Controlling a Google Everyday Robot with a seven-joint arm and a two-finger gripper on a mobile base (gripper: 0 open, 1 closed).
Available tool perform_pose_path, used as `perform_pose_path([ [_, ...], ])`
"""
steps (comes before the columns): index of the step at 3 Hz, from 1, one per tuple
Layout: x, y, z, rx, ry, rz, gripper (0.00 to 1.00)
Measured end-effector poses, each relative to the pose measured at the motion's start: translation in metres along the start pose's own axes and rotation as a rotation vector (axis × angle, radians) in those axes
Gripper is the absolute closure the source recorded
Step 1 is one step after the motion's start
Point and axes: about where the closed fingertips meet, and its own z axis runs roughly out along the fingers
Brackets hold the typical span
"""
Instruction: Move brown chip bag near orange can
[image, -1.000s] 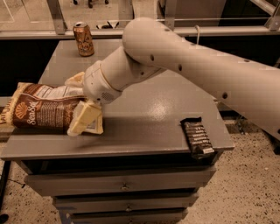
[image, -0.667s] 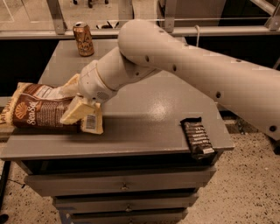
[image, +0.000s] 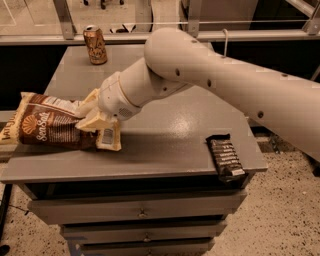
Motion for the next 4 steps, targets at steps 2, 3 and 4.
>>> perform_pose_path([
  [2,-0.006,-0.026,-0.044,0.078,0.063,-0.060,1.00],
  [3,-0.031,-0.070,-0.086,0.184,0.122,-0.137,1.00],
  [4,-0.038,-0.079,-0.094,0.208,0.122,-0.153,1.00],
])
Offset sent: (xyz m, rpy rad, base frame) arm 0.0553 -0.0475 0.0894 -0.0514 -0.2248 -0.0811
